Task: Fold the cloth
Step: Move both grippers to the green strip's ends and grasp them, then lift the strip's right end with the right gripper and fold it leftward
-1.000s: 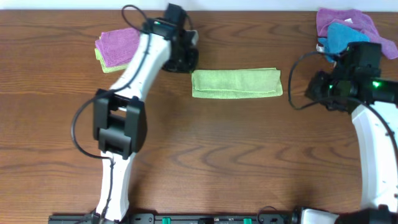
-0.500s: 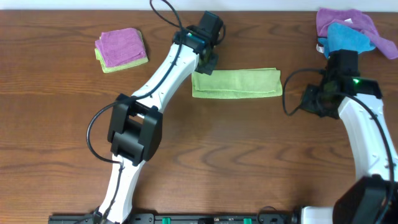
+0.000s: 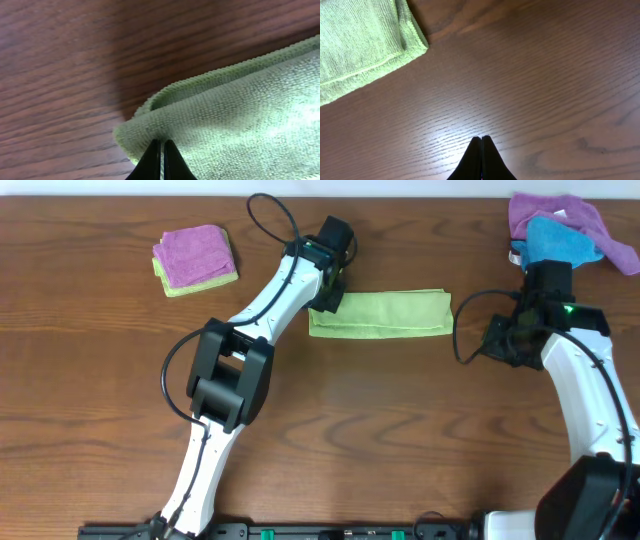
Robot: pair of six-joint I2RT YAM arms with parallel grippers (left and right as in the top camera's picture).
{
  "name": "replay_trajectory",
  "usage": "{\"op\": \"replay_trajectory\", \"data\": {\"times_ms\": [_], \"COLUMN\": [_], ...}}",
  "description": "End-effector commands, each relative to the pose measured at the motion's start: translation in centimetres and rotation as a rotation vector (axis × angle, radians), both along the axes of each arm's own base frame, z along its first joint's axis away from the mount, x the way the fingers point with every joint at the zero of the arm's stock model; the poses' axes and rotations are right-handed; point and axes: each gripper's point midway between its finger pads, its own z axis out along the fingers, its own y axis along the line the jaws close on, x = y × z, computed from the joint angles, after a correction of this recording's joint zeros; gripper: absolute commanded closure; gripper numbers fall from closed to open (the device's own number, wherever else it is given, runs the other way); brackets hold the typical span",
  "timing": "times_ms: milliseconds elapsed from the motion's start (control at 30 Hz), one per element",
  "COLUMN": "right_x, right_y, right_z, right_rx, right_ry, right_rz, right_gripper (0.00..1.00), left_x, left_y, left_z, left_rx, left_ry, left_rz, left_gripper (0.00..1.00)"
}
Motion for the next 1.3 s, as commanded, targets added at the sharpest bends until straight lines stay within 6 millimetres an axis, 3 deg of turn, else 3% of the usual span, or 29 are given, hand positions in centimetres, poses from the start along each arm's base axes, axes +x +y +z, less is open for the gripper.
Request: {"op": "replay_trajectory", "data": {"times_ms": [0,500,633,800,867,900,1033,1267], "right_x": [0.1,0.7,2.2,4.3,5.0,5.3,6.4,9.0], "right_y": [0.0,0.0,0.1,1.1,1.5,1.7,1.4,1.8], "right_z": [0.0,0.2,-0.3,-2.7,-3.6,-4.1,-5.0,-3.6], "right_rx": [-0.011,-0.014,-0.001,0.089,0.132,0.15,0.191,0.313], "right_ry": [-0.003,-0.029,-0.063,-0.078,-0.081,-0.082,-0.105,-0.238], "right_rz": [0.006,0.006,0.02,0.044,0.051,0.049,0.011,0.03], "right_gripper": [0.99,0.99,0.99,0.97,0.78,0.63,0.33,0.19], "left_x": [-0.1,-1.3,-1.3,-1.5,-1.6,-1.6,-1.8,-2.7], "left_y": [-1.0,-1.6,-1.3,-1.2,-1.1,-1.1,-1.0,0.1], "left_z": [0.6,0.5,-0.2,-1.4,-1.8,-2.1,-2.6,-3.8], "left_rx": [-0.054,-0.071,-0.05,-0.039,-0.035,-0.032,-0.027,0.002], "left_ry": [0.009,0.057,0.056,0.077,0.085,0.09,0.101,0.136], "left_rz": [0.006,-0.004,0.001,0.002,0.003,0.003,0.003,0.014], "left_gripper": [0.95,0.95,0.94,0.94,0.94,0.94,0.94,0.94]}}
